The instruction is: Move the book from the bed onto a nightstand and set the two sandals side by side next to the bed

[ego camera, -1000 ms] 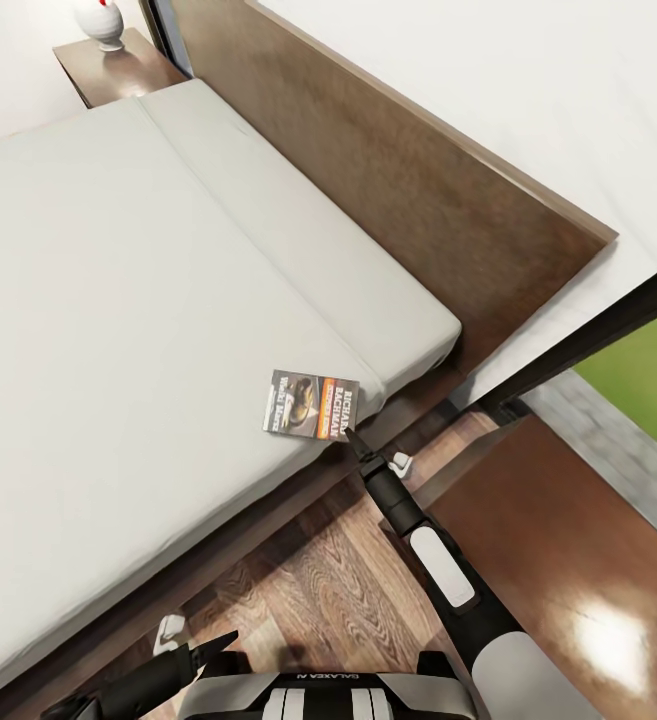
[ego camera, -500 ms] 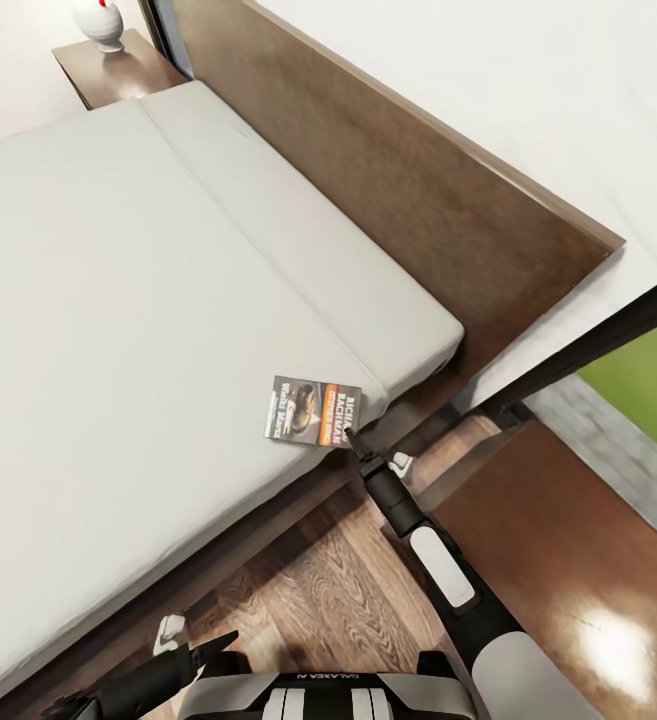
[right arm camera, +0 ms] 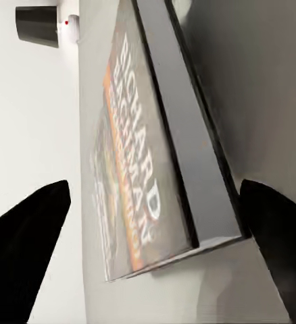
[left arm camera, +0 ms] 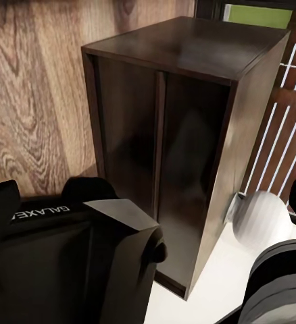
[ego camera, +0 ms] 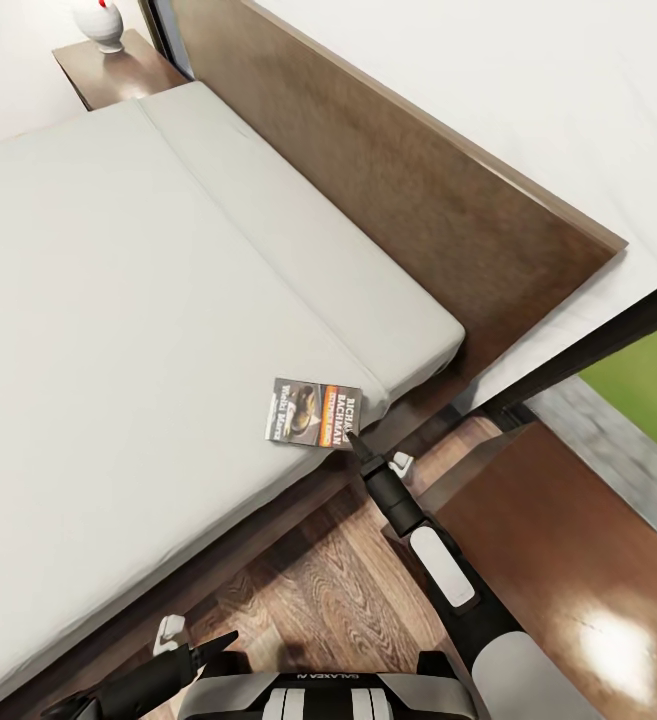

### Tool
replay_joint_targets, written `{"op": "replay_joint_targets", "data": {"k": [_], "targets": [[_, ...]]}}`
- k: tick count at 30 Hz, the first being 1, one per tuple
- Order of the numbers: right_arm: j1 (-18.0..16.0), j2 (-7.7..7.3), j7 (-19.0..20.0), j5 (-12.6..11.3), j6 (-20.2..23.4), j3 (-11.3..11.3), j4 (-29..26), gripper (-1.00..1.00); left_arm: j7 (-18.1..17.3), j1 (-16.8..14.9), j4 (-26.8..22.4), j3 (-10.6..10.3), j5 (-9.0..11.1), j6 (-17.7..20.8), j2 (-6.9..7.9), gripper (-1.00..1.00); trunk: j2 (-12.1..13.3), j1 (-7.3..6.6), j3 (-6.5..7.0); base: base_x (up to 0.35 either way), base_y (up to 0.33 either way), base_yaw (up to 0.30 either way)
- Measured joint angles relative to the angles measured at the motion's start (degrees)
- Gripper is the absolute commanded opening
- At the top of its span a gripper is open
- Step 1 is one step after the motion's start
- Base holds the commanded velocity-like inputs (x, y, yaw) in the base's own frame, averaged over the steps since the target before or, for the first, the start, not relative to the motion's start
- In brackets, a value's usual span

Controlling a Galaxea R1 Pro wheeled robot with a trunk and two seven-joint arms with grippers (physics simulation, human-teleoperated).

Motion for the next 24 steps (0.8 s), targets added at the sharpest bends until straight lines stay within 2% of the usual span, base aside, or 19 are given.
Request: {"op": "replay_joint_targets", "data": {"k": [22,24], "targets": [[0.0,0.0,0.0,0.0,0.0,0.0,0.0,-1.0,0.0,0.0,0.0,0.0,0.0,0.0,0.0,1.0,0.0,0.0,0.0,0.0,0.0,0.0],[0.0,0.0,0.0,0.0,0.0,0.0,0.0,-1.0,-0.1,0.0,0.0,0.0,0.0,0.0,0.0,1.0,0.8,-0.43,0.35,0.0,0.0,0.0]]}}
